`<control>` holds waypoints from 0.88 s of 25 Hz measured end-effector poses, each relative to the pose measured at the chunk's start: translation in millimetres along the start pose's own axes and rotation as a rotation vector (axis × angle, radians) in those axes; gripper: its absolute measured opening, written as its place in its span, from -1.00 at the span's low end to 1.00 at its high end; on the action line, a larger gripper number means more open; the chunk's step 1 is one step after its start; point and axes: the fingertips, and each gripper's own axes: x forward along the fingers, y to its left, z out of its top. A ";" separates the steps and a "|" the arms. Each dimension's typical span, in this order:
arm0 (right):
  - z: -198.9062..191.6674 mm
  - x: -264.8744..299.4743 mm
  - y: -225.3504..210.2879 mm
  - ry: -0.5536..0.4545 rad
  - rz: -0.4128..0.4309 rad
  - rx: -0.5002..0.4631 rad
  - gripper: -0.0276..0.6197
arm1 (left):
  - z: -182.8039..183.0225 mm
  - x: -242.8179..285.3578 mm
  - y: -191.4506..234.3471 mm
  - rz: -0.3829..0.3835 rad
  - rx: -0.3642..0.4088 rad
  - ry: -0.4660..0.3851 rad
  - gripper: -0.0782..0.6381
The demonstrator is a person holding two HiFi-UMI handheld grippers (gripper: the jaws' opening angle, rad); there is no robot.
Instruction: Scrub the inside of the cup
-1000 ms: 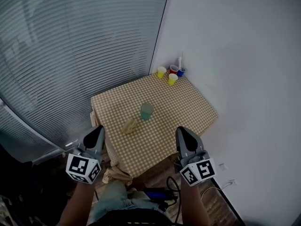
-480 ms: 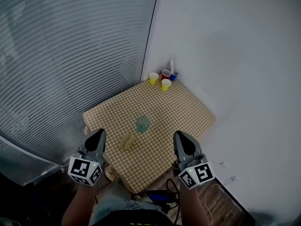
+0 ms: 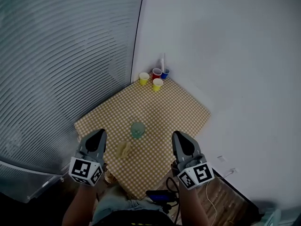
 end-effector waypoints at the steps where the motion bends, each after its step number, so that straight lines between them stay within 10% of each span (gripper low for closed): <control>1: -0.3 1.6 -0.3 0.002 -0.004 -0.001 -0.90 | -1.0 2.6 0.5 -0.006 -0.002 0.002 -0.79; 22: -22.4 45.0 -8.1 0.027 -0.057 0.001 -0.90 | -13.8 54.8 26.3 -0.110 0.021 0.037 -0.79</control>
